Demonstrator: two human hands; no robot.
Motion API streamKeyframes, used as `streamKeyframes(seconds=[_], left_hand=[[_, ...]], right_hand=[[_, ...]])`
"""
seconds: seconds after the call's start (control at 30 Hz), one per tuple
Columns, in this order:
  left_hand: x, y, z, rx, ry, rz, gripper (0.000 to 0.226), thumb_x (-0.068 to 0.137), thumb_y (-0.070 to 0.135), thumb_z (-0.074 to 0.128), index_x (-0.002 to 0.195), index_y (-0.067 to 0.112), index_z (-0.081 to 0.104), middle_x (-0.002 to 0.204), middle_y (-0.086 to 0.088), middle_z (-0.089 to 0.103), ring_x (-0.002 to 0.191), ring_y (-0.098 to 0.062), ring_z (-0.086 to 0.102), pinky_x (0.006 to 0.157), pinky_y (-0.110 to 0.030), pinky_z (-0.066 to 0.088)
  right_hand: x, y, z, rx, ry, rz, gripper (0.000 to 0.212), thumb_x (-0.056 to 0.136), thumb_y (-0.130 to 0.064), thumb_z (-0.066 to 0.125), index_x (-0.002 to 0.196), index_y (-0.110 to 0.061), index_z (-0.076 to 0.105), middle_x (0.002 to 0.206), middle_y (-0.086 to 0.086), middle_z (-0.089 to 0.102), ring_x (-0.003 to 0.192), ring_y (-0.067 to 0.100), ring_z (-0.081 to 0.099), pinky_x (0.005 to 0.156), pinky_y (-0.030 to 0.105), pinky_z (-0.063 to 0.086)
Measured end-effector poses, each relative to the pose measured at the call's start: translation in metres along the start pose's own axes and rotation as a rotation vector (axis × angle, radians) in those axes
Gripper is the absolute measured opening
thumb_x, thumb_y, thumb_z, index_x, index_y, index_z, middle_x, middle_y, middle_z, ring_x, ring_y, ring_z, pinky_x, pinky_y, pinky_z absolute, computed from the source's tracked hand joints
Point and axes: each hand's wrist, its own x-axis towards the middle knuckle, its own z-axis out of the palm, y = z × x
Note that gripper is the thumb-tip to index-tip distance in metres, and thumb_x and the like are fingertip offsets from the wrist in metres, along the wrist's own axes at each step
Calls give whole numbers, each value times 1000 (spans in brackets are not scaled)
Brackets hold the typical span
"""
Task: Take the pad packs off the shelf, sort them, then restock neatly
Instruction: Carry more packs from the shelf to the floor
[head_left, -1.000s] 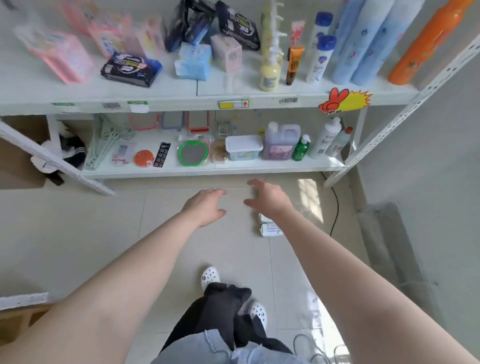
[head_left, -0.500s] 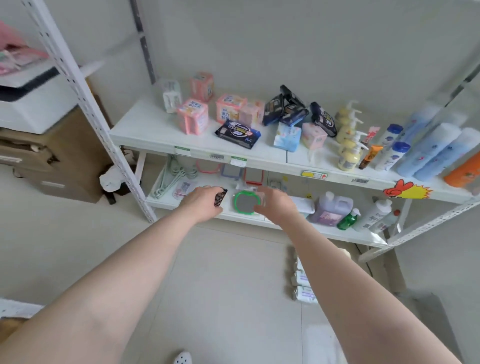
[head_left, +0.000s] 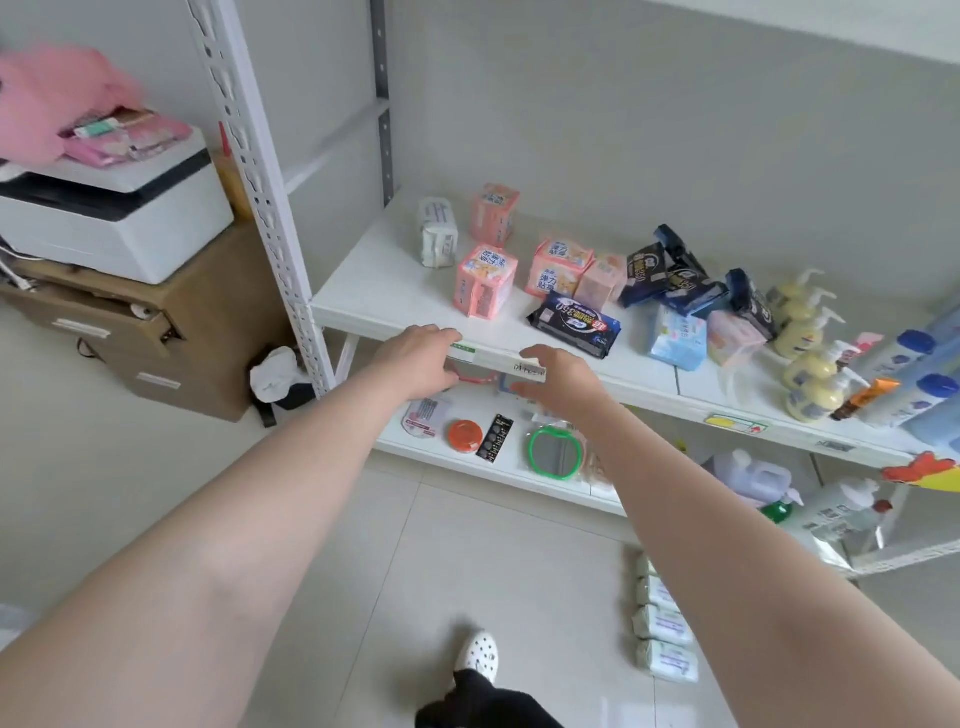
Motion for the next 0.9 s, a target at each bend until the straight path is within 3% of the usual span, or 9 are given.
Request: streamKeyframes(seconds=[0.23,0.43,0.57,0.63,0.77,0.9], left_hand=[[81,-31,-23,-7,44,-25,61,88,30,59,144,25,36,141,-6,44,131,-25,40,97,-36,40],[145,-61,-41,-71,66,-42,65,89,26,59,147,23,31,144,-7,38,131,-28,39,98,-37,39],[192,-83,-44,-95,53,-41,64,89,29,61,146,21,32,143,-9,35,127,-30,43,98,-37,42],[223,-97,-45,-130,67,-50,65,89,31,61,145,18,31,143,-11,34,126,-32,45,100,-40,41],[287,-126,-43,-247,64,-98,65,89,34,60,145,18,31,143,-13,31,125,-35,46,103,-42,40],[343,-153,-40,-348,9,-134,59,91,37,57,139,11,35,137,-16,36,121,-35,48,94,-35,39]], right_hand=[[92,-17,-21,-12,28,-48,60,87,-39,68,139,-18,46,135,9,56,123,28,53,100,39,45],[159,-31,-33,37,41,5,60,87,-39,67,140,-20,45,130,10,58,103,30,64,84,39,54],[198,-37,-28,75,34,97,64,87,-43,65,140,-16,42,131,10,57,110,29,60,86,35,49],[219,-41,-24,161,58,204,66,87,-46,63,139,-11,41,124,12,59,105,30,60,81,36,50],[257,-47,-7,346,76,463,77,84,-55,62,137,-5,39,88,7,59,75,22,57,54,27,40],[289,-53,7,412,66,649,69,81,-56,63,122,-1,53,96,10,62,91,29,64,79,37,55]])
